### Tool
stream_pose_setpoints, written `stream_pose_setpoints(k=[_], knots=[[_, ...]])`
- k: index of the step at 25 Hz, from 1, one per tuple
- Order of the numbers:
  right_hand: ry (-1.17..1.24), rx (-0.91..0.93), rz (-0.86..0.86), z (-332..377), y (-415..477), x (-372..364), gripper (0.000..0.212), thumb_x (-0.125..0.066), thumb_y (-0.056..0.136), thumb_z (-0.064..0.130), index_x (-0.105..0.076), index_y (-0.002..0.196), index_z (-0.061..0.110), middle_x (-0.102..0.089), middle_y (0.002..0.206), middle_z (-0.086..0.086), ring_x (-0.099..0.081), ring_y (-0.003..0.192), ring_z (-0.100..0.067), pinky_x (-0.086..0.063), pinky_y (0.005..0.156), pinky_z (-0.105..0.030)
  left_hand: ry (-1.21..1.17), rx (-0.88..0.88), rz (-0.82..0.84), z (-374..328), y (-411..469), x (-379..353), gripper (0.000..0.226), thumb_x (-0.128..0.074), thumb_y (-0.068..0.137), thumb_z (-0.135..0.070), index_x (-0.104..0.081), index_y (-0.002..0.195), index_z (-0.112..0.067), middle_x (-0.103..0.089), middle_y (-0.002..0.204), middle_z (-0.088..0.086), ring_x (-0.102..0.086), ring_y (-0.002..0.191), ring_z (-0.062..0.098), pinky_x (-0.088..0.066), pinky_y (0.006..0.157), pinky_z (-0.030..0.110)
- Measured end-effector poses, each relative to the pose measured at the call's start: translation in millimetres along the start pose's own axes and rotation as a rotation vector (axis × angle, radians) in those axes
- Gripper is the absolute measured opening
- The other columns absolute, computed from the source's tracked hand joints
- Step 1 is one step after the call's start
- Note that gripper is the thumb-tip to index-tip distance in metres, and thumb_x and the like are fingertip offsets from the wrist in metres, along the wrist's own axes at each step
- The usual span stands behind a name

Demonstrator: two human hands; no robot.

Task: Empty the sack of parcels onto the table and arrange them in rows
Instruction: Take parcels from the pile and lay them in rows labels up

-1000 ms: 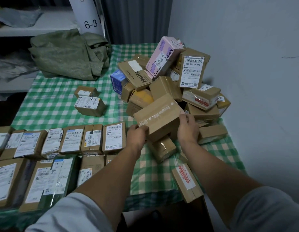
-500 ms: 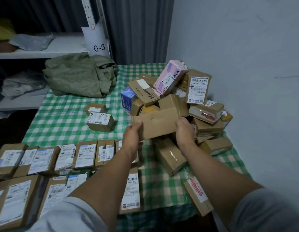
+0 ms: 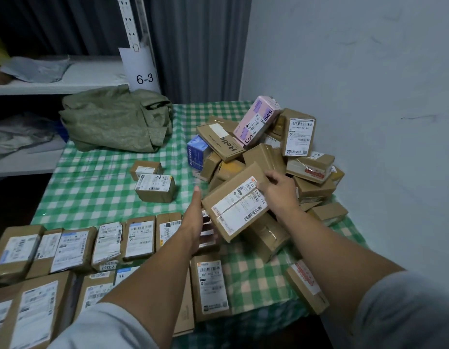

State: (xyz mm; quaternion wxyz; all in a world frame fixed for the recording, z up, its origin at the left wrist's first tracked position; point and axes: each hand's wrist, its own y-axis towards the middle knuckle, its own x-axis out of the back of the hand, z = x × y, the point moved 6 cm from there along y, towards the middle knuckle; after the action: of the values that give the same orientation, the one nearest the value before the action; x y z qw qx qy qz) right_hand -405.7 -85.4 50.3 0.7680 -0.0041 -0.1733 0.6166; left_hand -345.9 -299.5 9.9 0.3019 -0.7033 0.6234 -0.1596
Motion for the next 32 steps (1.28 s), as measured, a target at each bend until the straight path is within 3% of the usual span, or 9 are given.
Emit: stream_pose_setpoints(k=[4,10,12,15,18,21,24,27,32], knots=[[-0.023,-0.008,-0.033,-0.6,-7.0,-8.3,0.045,-0.063,0.098,0.011,-0.056,0.141,0.022,-0.069,0.098,0.004,-0.074,0.074,-0.014,-0.057,0.054,-0.025,0.125,-0.006,0.125,-5.7,0.9,8.3,0.063,-0.059,0.083,-0.073,-0.072,0.113,-0.019,-0.074,0.107,0.010,-0.067,0.106,0.027,-0.054,0.092,0.048],[-0.012,-0.015,-0.144,2.6,-16.2,-7.2,0.059,-0.075,0.090,0.018,-0.043,0.141,0.019,-0.061,0.126,-0.001,-0.070,0.080,-0.013,-0.054,0.050,-0.019,0.014,0.052,0.243,13.3,0.3,3.7,0.058,-0.071,0.081,-0.060,-0.070,0.116,-0.014,-0.071,0.106,0.012,-0.067,0.088,0.024,-0.061,0.084,0.045],[0.127,-0.169,0.031,-18.1,-24.8,-22.4,0.050,-0.072,0.093,0.027,-0.052,0.135,0.010,-0.072,0.115,-0.002,-0.075,0.080,-0.018,-0.060,0.061,-0.025,-0.044,0.063,0.216,16.8,3.1,-0.9,0.055,-0.069,0.083,-0.061,-0.070,0.116,-0.017,-0.072,0.106,0.013,-0.065,0.084,0.024,-0.061,0.084,0.042],[0.199,-0.357,0.280,-51.8,-44.7,-40.8,0.038,-0.066,0.094,0.041,-0.068,0.124,0.018,-0.078,0.108,-0.006,-0.075,0.100,-0.028,-0.055,0.096,-0.052,-0.024,0.103,0.203,31.0,-0.1,-0.6,0.053,-0.066,0.084,-0.063,-0.071,0.111,-0.017,-0.071,0.105,0.014,-0.065,0.084,0.025,-0.059,0.090,0.044],[0.191,-0.377,0.343,-65.0,-53.0,-34.4,0.033,-0.067,0.094,0.042,-0.071,0.118,0.020,-0.078,0.105,-0.005,-0.074,0.101,-0.028,-0.053,0.098,-0.054,0.084,0.210,0.208,53.1,-5.7,8.7,0.058,-0.064,0.083,-0.066,-0.067,0.114,-0.017,-0.070,0.112,0.014,-0.067,0.097,0.029,-0.056,0.094,0.050],[0.160,-0.359,0.387,-81.9,-57.9,-23.8,0.028,-0.071,0.093,0.031,-0.070,0.118,0.019,-0.079,0.104,-0.005,-0.076,0.095,-0.023,-0.059,0.089,-0.047,0.064,0.215,0.067,64.0,0.3,16.2,0.062,-0.065,0.080,-0.065,-0.062,0.118,-0.017,-0.067,0.122,0.010,-0.065,0.108,0.030,-0.052,0.092,0.046],[0.098,-0.445,0.435,-119.7,-63.8,-14.5,0.042,-0.078,0.086,0.026,-0.068,0.124,0.012,-0.078,0.106,-0.007,-0.075,0.098,-0.027,-0.058,0.093,-0.049,-0.011,0.158,-0.196,71.3,1.8,24.9,0.024,-0.058,0.097,-0.035,-0.061,0.108,-0.015,-0.071,0.101,0.008,-0.068,0.087,0.024,-0.051,0.075,0.036],[0.035,-0.522,0.460,-151.9,-72.3,-5.9,0.032,-0.075,0.089,0.025,-0.070,0.119,0.015,-0.079,0.102,-0.005,-0.076,0.094,-0.025,-0.060,0.075,-0.040,0.148,0.192,-0.275,99.4,5.1,29.7,0.023,-0.056,0.093,-0.016,-0.065,0.112,-0.007,-0.072,0.100,0.011,-0.067,0.091,0.027,-0.052,0.078,0.037],[-0.085,-0.618,0.524,-191.3,-77.2,-9.2,0.063,-0.086,0.073,0.026,-0.058,0.128,0.018,-0.078,0.106,-0.002,-0.073,0.100,-0.030,-0.053,0.093,-0.061,0.477,0.154,-0.367,121.4,15.1,30.8,0.019,-0.045,0.098,-0.005,-0.064,0.099,0.001,-0.060,0.096,0.015,-0.053,0.069,0.020,-0.043,0.063,0.032]])
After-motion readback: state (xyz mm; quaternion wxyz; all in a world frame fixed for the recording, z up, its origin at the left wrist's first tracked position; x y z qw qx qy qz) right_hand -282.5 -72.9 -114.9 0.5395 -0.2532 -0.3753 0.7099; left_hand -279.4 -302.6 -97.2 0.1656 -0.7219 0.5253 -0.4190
